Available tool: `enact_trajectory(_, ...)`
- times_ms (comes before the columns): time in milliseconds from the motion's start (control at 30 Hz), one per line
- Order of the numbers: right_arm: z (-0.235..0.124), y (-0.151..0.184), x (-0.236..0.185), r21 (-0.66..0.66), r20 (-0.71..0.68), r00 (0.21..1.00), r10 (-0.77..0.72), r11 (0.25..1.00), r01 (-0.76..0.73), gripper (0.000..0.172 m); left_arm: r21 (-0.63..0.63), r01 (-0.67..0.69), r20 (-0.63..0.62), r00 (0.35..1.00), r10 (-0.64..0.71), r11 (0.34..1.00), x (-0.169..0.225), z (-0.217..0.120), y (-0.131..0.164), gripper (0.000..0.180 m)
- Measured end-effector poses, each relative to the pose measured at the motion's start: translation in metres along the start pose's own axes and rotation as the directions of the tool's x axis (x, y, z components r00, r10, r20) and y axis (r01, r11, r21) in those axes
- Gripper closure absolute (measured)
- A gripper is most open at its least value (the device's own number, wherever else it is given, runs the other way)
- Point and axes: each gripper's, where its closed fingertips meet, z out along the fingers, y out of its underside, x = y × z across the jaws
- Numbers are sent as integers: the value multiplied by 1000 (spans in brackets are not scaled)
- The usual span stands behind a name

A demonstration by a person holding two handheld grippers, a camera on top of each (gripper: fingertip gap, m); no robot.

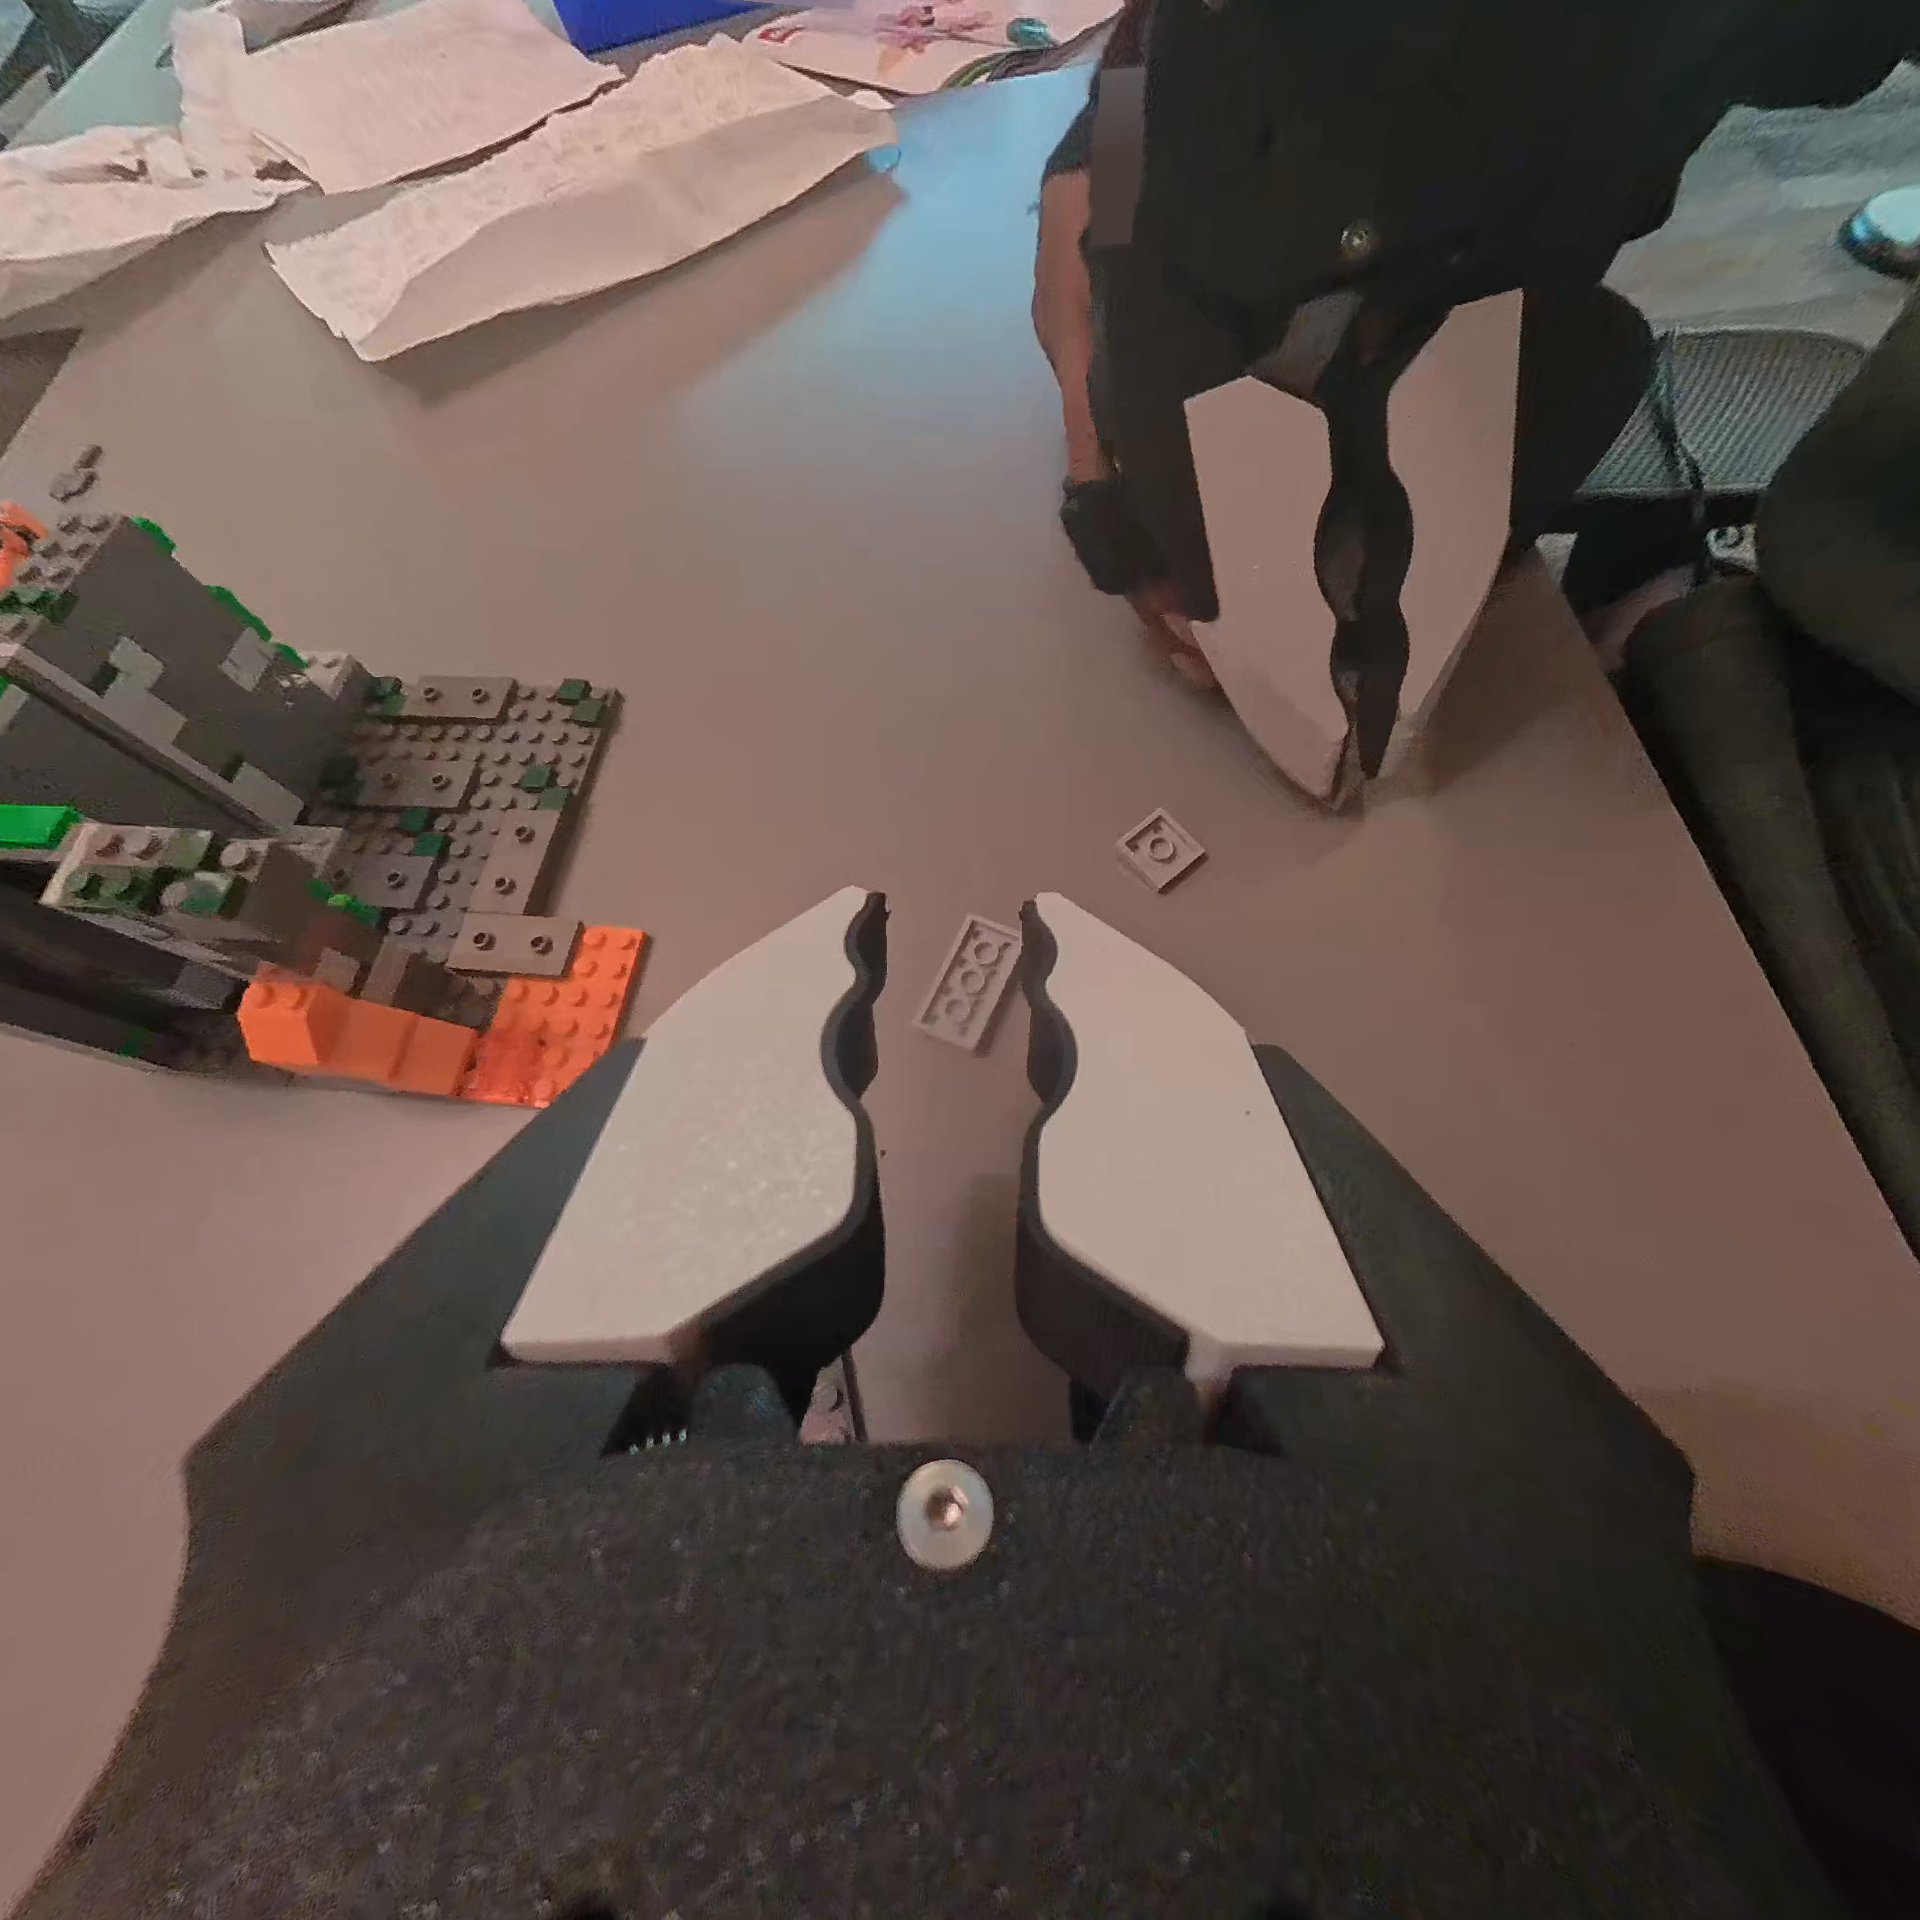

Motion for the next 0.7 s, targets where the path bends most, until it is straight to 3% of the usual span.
enact_trajectory(267, -5, -37, 71, 147, -170, 983, 63, 988, -38, 163, -7, 5, 70, 998, -5, 1000, -15, -13, 3, 159)
enact_trajectory(433, 15, -52, 103, 126, -218, 973, 73, 991, -46, 153, 44, 35, 339, 940, -48, 998, -65, -41, 3, 164)
enact_trajectory(500, 19, -56, 110, 126, -233, 969, 77, 991, -48, 141, 90, 64, 405, 909, -95, 994, -80, -53, 3, 166)
enact_trajectory(600, 8, -60, 111, 159, -227, 969, 96, 985, -60, 139, 106, 77, 432, 895, -116, 991, -87, -59, 6, 166)
enact_trajectory(700, -6, -40, 105, 95, -214, 969, 125, 990, -106, 141, 62, 63, 425, 901, -84, 996, -84, -55, 9, 166)
